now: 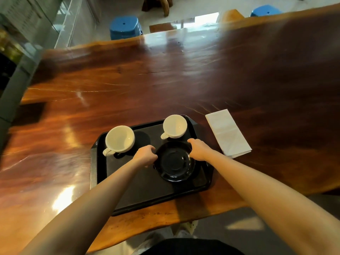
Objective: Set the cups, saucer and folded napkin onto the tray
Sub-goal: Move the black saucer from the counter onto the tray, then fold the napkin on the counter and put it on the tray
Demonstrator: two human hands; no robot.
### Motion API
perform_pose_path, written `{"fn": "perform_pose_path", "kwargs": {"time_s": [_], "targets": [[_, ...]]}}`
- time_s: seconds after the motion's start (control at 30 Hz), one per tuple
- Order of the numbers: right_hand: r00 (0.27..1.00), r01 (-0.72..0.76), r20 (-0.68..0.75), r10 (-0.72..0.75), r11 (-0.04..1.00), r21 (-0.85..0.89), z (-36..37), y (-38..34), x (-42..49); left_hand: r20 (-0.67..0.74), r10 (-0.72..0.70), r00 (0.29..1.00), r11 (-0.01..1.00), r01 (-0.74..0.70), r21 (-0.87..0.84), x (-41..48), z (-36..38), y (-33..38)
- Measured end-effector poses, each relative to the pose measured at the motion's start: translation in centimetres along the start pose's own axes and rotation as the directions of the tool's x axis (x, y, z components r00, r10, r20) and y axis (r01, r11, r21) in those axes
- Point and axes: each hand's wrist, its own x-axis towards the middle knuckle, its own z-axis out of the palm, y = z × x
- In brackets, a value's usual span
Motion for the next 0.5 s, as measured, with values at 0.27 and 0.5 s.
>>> {"fn": "perform_pose_path", "kwargs": {"time_s": [0.27, 0.5], "targets": [[0.990, -0.032, 0.131, 0.050, 0.990, -0.134, -6.1, -0.6, -1.7, 0.124, 0.147, 0.981, 0.941, -0.177, 0.287, -0.9, -4.6, 5.7], [0.986, -0.068, 0.151, 0.066, 0.998, 0.011, -9.8, -0.3, -3.3, 0.172, 0.270, 0.947, 0.872, -0.316, 0.374, -1.1, -7.2, 10.1]]}}
